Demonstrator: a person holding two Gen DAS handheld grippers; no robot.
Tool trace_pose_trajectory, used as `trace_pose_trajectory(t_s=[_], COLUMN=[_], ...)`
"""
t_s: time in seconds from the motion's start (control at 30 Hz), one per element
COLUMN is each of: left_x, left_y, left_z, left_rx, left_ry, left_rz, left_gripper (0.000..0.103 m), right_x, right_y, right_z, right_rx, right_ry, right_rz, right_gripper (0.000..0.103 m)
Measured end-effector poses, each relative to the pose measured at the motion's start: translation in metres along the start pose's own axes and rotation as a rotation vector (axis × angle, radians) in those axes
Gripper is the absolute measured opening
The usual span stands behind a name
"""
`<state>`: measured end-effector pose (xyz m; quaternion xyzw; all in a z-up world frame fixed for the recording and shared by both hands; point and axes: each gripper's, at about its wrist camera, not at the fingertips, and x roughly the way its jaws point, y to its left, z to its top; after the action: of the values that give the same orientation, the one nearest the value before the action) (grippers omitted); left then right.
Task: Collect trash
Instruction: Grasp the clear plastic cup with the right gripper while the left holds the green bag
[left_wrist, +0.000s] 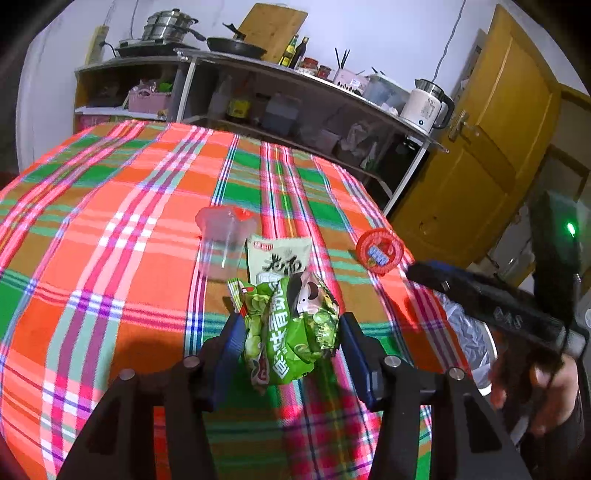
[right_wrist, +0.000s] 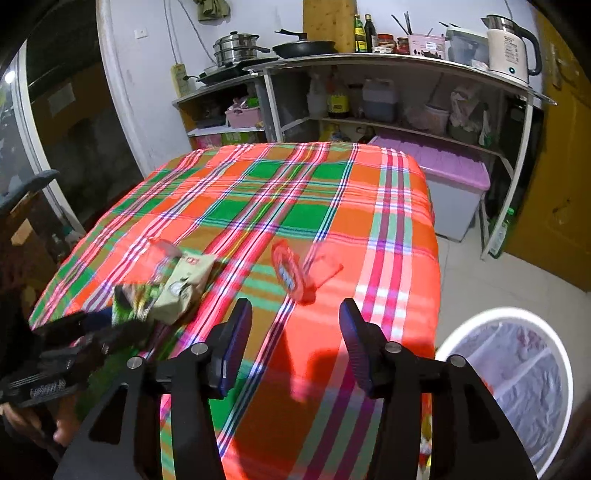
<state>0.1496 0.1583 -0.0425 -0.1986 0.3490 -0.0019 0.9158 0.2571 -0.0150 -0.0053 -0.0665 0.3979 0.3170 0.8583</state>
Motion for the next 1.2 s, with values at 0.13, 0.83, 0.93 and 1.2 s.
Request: trace_pose_trajectory(t_s=[0.13,0.83,0.93,1.2], left_x=[0.0,0.001,0.001,0.0], left_y=[0.002,0.004,0.004,-0.006], left_z=[-0.001,-0.003,-0.003,-0.004], left_rx=[-0.001,-0.011,-0.01,0.024], left_ry=[-0.001,0.007,0.008,-0.001], left_rz=[-0.026,-0.056,-0.055,0.016], left_gripper=[0.053,0.053,0.053,0.051], right_x=[0.016,0.056,0.054,0.026], right_y=[-0.002,-0.011,-0.007,-0.001], right_z=[0.011,0.032,0.031,0.016], right_rx=[-0.037,-0.047,-0.047,-0.024], right_ry=[0.016,0.063,0.059,0.021], right_rz=[-0.014,0.072,0.072,0.078], right_gripper=[0.051,0.043,0.042,0.041])
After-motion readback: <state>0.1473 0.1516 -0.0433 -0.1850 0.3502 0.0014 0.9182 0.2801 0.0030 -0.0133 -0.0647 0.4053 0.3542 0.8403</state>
